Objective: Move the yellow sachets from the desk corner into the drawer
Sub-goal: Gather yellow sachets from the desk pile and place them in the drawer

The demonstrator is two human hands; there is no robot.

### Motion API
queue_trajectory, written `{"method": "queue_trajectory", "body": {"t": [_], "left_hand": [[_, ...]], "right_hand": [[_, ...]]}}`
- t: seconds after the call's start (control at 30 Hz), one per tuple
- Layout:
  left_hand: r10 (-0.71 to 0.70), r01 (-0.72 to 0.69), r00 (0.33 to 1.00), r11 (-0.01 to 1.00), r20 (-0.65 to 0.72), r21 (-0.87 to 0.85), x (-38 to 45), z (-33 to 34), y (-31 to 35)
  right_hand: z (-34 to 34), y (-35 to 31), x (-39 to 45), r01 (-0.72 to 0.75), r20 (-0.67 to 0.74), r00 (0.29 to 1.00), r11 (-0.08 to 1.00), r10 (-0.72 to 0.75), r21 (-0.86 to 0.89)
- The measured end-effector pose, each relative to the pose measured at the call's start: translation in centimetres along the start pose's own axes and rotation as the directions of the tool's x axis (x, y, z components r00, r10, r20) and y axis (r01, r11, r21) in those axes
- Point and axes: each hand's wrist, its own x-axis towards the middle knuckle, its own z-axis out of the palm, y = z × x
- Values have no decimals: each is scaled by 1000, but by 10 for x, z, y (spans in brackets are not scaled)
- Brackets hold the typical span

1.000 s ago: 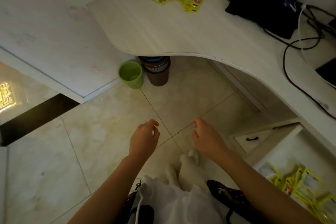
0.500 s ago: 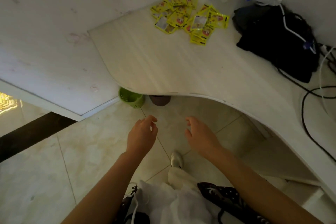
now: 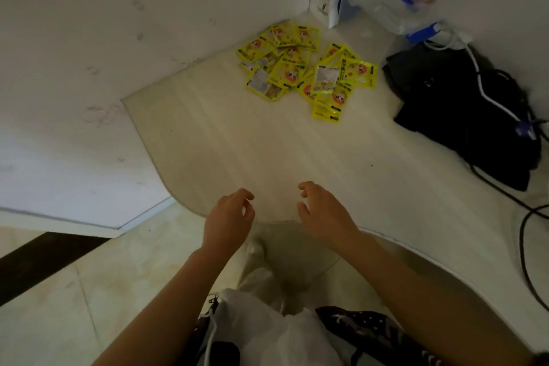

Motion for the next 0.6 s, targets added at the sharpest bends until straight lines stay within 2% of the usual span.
{"method": "queue_trajectory", "body": {"t": [0.3,0.6], "left_hand": [[82,-84,991,996,109,16,118,-28,-12],[141,-144,975,989,171,10,209,-36,14]], "right_hand": [[-16,-14,70,-135,-73,988,989,139,62],[-52,-3,133,-180,-115,975,981,188,71]]}}
